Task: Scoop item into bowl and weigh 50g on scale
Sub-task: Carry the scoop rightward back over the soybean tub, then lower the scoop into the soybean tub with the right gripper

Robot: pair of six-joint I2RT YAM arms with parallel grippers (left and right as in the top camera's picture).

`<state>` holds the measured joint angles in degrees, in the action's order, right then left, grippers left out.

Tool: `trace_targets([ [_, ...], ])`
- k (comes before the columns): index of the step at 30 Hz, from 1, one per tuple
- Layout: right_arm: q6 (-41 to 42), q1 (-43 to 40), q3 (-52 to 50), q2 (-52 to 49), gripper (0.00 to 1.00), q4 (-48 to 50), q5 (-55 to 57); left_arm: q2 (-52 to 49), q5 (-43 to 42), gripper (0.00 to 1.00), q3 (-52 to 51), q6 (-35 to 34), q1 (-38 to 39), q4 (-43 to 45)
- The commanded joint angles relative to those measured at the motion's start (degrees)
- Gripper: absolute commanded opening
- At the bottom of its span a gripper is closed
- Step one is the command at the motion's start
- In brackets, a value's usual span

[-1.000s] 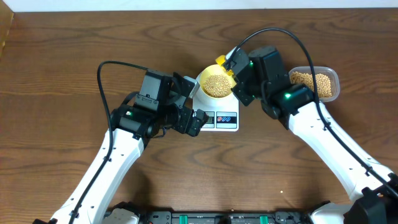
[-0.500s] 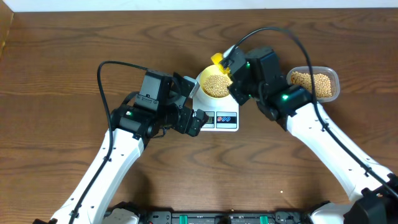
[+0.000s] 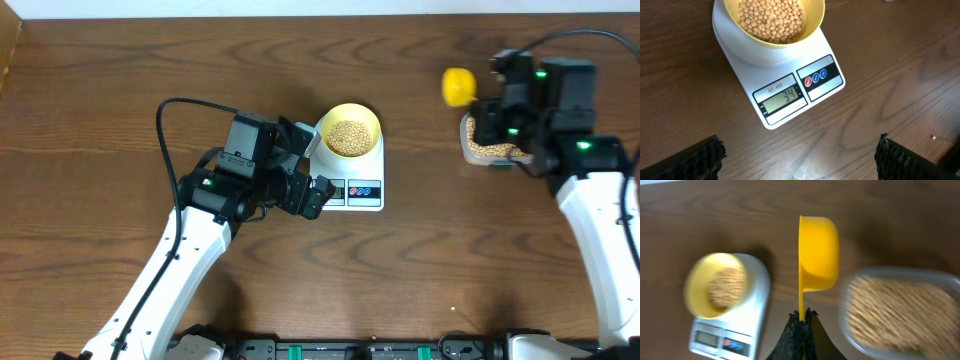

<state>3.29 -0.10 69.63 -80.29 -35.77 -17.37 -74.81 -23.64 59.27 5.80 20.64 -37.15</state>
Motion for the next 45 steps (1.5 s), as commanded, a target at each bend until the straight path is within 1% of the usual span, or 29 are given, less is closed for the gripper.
trace_targets([
  [1, 0.96, -4.79, 0.87, 0.42, 0.01, -2.36, 6.08, -0.11, 0.37, 0.98, -0.02, -0.33, 0.07, -0.04],
  [5, 0.92, -7.56, 0.81, 0.28, 0.01, -5.07, 16.85, -0.11, 0.39, 0.98, -0.02, -0.33, 0.07, -0.04],
  [8, 0.92, -7.74, 0.76, -0.59, 0.01, -6.29, 20.72, -0.11, 0.39, 0.98, -0.02, -0.33, 0.07, -0.04],
  [15, 0.96, -7.74, 0.74, -5.46, 0.01, -6.47, 20.63, -0.11, 0.39, 0.98, -0.02, -0.33, 0.07, -0.04],
  [20, 0.96, -7.74, 0.74, -9.18, 0.01, -6.51, 17.94, -0.11, 0.37, 0.98, -0.02, -0.33, 0.07, -0.07],
  [27, 0.96, -7.74, 0.63, -9.7, 0.01, -7.76, 17.86, -0.11, 0.39, 0.98, -0.02, -0.33, 0.07, -0.04],
  [35, 1.03, -7.74, -1.99, -10.01, 0.01, -6.67, 17.81, -0.11, 0.37, 0.98, -0.02, -0.33, 0.07, -0.04],
  [40, 2.93, -7.74, -1.99, -11.02, 0.01, -5.92, 17.49, -0.11, 0.39, 0.98, -0.02, -0.33, 0.07, -0.04],
  [45, 2.97, -7.74, -1.99, -13.51, 0.01, -5.16, 11.98, -0.11, 0.37, 0.98, -0.02, -0.33, 0.07, -0.04],
])
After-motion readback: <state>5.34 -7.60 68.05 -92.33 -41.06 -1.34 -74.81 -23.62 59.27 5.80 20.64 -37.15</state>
